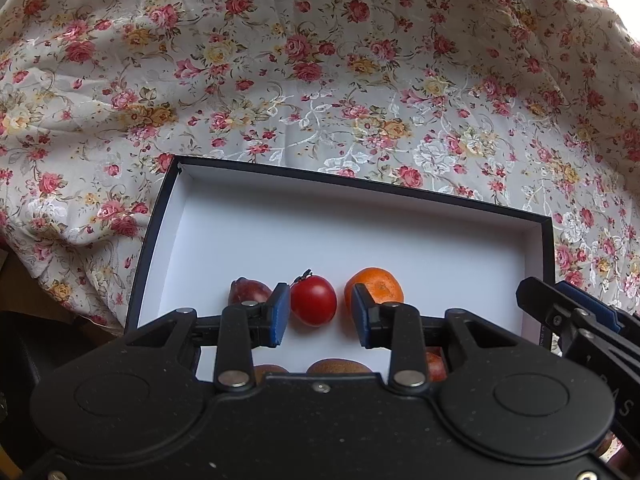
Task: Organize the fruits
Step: 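Release the tomato with the left tool while the right tool drops its tomato into the box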
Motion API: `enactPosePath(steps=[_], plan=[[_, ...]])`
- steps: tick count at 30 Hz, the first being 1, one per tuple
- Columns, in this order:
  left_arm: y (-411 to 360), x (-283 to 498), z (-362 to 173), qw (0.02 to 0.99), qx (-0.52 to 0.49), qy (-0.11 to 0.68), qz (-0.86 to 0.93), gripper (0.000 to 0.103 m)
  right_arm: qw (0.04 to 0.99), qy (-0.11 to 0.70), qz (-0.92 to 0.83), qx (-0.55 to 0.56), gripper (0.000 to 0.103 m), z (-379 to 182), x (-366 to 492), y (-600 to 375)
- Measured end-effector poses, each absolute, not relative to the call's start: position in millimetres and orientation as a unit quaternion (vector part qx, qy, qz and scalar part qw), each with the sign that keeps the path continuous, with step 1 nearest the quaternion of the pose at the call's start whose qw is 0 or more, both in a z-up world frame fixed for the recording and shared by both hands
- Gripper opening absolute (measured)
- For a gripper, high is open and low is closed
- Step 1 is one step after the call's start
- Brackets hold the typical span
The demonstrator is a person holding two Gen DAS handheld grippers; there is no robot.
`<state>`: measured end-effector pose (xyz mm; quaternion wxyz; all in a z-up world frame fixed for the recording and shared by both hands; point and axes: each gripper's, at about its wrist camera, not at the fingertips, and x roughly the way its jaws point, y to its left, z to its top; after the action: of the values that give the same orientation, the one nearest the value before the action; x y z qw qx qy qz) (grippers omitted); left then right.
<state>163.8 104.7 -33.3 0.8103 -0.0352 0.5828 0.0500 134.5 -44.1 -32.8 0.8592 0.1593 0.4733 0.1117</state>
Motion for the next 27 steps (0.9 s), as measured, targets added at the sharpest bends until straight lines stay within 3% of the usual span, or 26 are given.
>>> enactPosePath(steps=[27], plan=[[91,164,-32,0.807,-0.013,0.589,0.037,0.042,0.848,0.502,0.092,0.144,0.039,-40,136,-43]])
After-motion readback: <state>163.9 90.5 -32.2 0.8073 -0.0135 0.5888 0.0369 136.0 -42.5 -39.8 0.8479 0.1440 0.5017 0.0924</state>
